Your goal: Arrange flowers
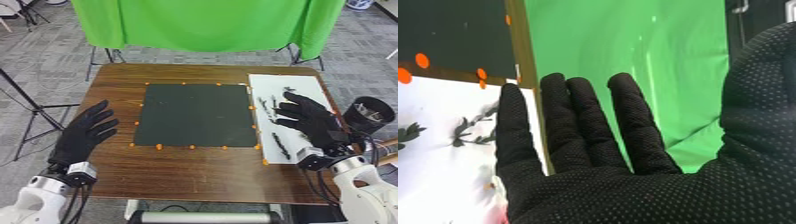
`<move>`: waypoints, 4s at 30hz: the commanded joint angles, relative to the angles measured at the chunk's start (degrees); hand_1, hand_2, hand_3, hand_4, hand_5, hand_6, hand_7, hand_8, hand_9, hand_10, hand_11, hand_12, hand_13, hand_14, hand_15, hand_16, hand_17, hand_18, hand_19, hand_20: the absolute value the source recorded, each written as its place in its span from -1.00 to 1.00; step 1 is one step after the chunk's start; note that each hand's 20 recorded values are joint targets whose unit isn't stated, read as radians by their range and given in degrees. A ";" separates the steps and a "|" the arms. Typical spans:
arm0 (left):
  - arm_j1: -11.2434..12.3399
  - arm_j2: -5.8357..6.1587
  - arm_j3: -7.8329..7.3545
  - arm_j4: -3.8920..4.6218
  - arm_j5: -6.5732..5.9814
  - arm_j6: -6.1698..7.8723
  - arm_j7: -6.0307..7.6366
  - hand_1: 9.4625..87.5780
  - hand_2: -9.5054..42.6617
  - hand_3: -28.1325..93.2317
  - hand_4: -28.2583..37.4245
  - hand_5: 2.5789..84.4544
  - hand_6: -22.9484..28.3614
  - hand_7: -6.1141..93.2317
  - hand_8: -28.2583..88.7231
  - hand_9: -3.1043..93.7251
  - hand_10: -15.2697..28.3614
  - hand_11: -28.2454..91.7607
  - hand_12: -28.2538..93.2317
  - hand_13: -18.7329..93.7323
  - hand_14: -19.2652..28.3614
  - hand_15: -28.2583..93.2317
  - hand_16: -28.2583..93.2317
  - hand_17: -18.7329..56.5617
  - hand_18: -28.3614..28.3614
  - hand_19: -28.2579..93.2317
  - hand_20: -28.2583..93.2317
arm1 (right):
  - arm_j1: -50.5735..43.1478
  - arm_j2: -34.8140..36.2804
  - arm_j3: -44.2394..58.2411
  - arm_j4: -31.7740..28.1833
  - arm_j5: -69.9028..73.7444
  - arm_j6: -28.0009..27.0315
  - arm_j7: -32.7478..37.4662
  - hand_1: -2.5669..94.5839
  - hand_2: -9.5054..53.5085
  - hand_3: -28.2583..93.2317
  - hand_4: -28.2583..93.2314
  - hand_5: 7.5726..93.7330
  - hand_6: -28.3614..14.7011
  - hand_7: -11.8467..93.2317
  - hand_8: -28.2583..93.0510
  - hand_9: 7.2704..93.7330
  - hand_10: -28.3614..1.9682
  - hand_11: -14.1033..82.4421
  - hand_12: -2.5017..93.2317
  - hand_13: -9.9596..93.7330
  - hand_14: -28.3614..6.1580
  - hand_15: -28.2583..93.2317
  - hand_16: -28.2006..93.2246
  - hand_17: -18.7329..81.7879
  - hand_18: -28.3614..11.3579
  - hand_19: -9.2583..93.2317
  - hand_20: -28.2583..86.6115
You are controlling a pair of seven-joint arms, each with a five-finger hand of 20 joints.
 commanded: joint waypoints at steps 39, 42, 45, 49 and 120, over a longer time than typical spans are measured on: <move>8.08 -1.61 -5.68 -2.11 1.31 2.83 0.99 -0.62 -0.82 0.60 -0.89 -0.40 0.01 -0.47 -0.70 -0.47 0.28 -0.18 -0.28 -0.33 0.50 -0.04 -0.55 -0.74 0.81 0.16 -0.43 | -4.64 18.04 -5.35 -9.06 -69.49 7.86 7.37 -0.31 -0.98 0.74 -1.00 0.35 0.40 -0.08 -0.82 0.65 0.21 -0.02 -0.47 0.60 0.22 0.41 -0.20 0.03 -0.57 0.86 0.05; 8.12 -1.68 -5.62 -2.09 0.96 2.76 1.09 -0.62 -0.82 0.59 -0.88 -0.40 0.01 -0.47 -0.70 -0.47 0.28 -0.18 -0.28 -0.33 0.50 -0.04 -0.55 -0.74 0.81 0.16 -0.43 | -5.04 18.32 -6.21 -9.10 -71.56 6.08 8.57 -0.28 -1.00 0.58 -1.00 0.34 0.41 -0.05 -0.82 0.64 0.22 0.01 -0.44 0.61 0.25 0.44 -0.18 0.04 -0.58 0.89 0.05; 7.85 -1.56 -5.26 -1.98 0.93 2.82 1.22 -0.62 -0.82 0.60 -0.88 -0.40 0.01 -0.47 -0.70 -0.47 0.28 -0.18 -0.28 -0.33 0.50 -0.04 -0.55 -0.74 0.81 0.16 -0.43 | -4.64 17.99 -7.12 -8.49 -71.62 4.44 10.74 -0.17 -1.00 0.28 -1.00 0.28 0.38 -0.07 -0.82 0.57 0.21 0.03 -0.43 0.55 0.21 0.48 -0.16 0.02 -0.59 0.89 0.07; 7.64 -1.86 -5.32 -1.90 1.17 2.60 0.72 -0.62 -0.82 0.60 -0.88 -0.40 0.01 -0.47 -0.70 -0.47 0.27 -0.18 -0.28 -0.33 0.50 -0.04 -0.55 -0.74 0.81 0.16 -0.43 | -2.52 18.04 -9.16 -7.43 -73.53 0.74 13.67 -0.08 -1.00 0.03 -1.00 0.21 0.32 -0.09 -0.81 0.45 0.15 0.06 -0.41 0.46 0.13 0.52 -0.17 -0.01 -0.61 0.89 0.09; 7.82 -1.50 -5.21 -1.62 0.79 2.97 0.79 -0.63 -0.80 0.61 -0.89 -0.40 0.00 -0.47 -0.70 -0.47 0.27 -0.18 -0.28 -0.33 0.50 -0.04 -0.56 -0.74 0.81 0.16 -0.43 | -0.42 19.59 -19.79 1.23 -74.29 13.96 10.83 -0.46 -0.42 1.00 -0.62 0.29 0.27 0.48 -0.06 0.65 0.28 0.72 -0.07 0.68 0.14 0.87 -0.02 0.29 -0.65 1.00 0.66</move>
